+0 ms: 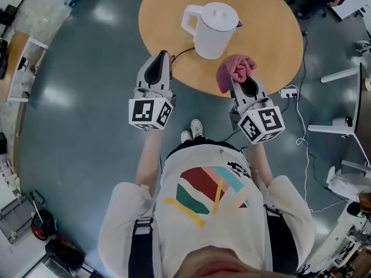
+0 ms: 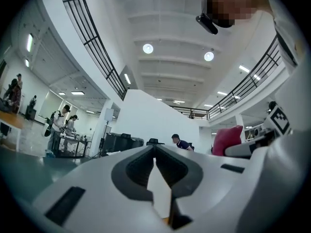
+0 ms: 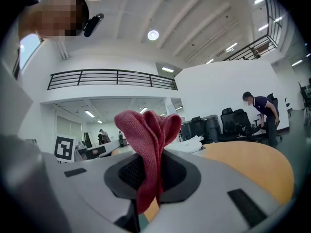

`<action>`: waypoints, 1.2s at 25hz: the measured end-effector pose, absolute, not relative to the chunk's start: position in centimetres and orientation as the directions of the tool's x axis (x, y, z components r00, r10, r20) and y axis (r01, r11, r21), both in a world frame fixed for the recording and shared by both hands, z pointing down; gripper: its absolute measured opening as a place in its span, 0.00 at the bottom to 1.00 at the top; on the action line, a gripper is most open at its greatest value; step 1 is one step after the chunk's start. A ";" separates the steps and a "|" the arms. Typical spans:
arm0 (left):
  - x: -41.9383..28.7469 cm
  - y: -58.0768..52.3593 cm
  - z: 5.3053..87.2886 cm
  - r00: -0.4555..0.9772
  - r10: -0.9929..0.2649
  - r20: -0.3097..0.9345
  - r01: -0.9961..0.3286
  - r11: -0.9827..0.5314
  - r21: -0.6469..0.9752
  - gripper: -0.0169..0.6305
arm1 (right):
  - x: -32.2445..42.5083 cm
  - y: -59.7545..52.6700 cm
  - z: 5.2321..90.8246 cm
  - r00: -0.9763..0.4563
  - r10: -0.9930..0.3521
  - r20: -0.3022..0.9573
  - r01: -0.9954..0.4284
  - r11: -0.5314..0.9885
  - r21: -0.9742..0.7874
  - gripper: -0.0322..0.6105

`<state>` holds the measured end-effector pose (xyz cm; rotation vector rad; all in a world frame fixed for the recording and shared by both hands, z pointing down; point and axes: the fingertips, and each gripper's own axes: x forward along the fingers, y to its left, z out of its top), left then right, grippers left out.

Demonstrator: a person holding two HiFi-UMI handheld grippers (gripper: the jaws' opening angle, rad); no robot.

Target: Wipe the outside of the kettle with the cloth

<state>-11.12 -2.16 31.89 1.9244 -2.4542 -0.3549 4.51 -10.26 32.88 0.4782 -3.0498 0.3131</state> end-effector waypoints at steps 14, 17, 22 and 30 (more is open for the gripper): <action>-17.9 -14.1 34.1 0.082 -0.993 -0.081 -0.990 -0.091 0.112 0.38 | -0.4 -11.9 33.3 -0.881 -0.468 0.067 -0.471 0.854 -0.223 0.12; -18.2 -14.1 34.6 0.120 -0.989 -0.086 -0.984 -0.130 0.126 0.38 | -0.4 -11.5 33.5 -0.855 -0.513 0.081 -0.517 0.826 -0.226 0.12; -16.5 -15.0 35.0 0.158 -0.984 -0.086 -0.981 -0.166 0.096 0.38 | 1.2 -11.1 34.4 -0.844 -0.530 0.080 -0.533 0.812 -0.239 0.12; -15.5 -14.1 33.7 0.109 -0.990 -0.087 -0.991 -0.116 0.071 0.51 | 3.8 -11.3 33.8 -0.860 -0.509 0.039 -0.499 0.821 -0.277 0.12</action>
